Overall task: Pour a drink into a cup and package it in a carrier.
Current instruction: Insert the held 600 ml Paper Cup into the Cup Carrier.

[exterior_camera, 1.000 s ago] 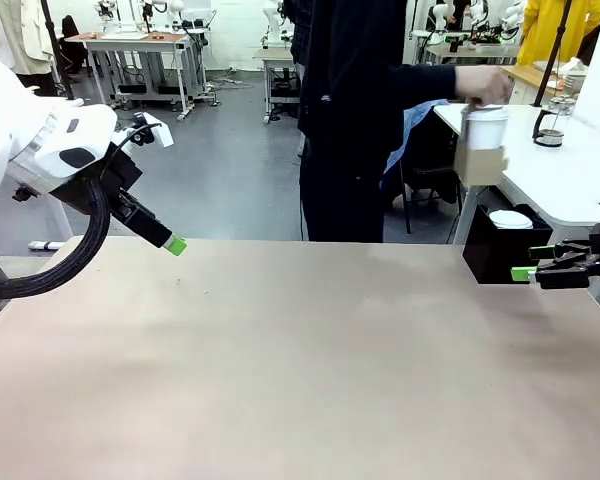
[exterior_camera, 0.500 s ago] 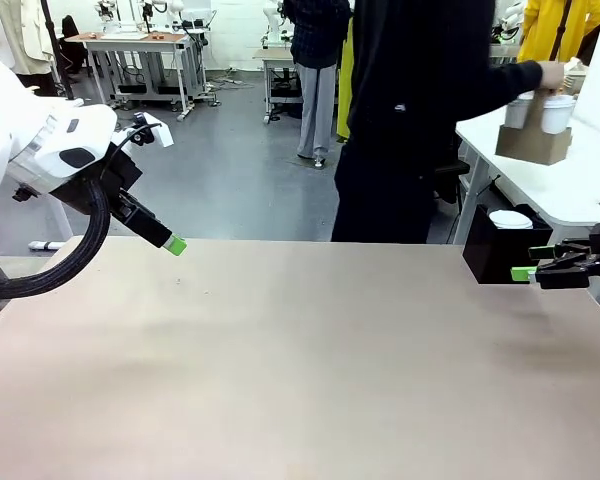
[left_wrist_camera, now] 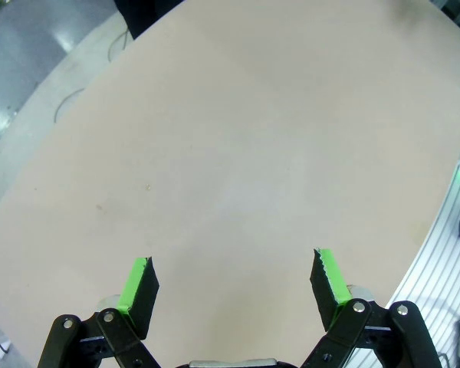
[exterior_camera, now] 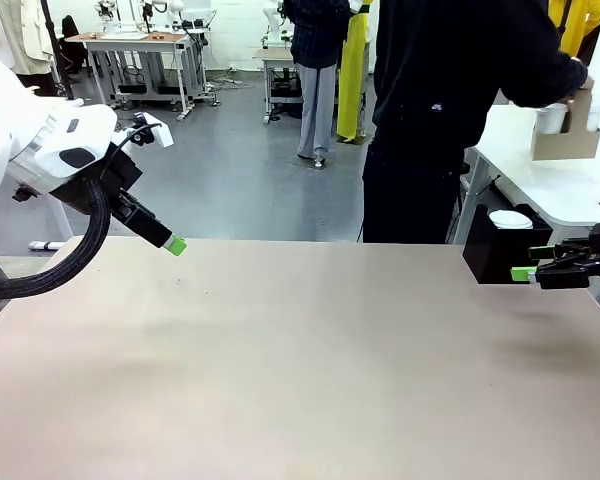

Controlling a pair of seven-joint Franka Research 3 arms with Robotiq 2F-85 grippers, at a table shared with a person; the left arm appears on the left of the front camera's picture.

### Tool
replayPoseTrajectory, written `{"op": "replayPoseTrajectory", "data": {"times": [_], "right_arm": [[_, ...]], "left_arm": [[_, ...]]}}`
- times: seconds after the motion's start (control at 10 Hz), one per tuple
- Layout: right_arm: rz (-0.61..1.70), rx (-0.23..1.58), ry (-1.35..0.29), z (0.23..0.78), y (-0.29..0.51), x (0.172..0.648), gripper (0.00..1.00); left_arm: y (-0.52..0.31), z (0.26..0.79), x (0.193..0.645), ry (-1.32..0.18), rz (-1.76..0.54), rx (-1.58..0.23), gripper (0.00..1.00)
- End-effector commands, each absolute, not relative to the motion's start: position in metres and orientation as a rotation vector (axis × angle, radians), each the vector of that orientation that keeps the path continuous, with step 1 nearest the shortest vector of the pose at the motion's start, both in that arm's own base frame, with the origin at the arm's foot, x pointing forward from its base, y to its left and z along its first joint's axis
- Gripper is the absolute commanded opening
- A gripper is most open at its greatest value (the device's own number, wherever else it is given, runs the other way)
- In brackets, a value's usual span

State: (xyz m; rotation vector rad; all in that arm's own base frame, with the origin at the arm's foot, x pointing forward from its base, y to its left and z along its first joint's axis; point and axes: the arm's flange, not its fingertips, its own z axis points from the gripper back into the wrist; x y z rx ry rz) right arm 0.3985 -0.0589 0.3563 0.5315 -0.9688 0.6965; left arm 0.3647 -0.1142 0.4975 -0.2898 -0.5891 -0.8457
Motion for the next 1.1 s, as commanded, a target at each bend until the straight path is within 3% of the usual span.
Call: {"op": "replayPoseTrajectory", "data": {"times": [0.0, 1.0], "right_arm": [[0.706, 0.518, -0.974, 0.3576, -0.0599, 0.3989, 1.00], [0.706, 0.518, -0.974, 0.3576, -0.0599, 0.3989, 1.00]], "left_arm": [[-0.1142, 0.4970, 0.3629, -0.591, -0.833, -0.296, 1.00], [-0.1142, 0.4970, 0.3629, -0.591, -0.833, -0.296, 1.00]]}}
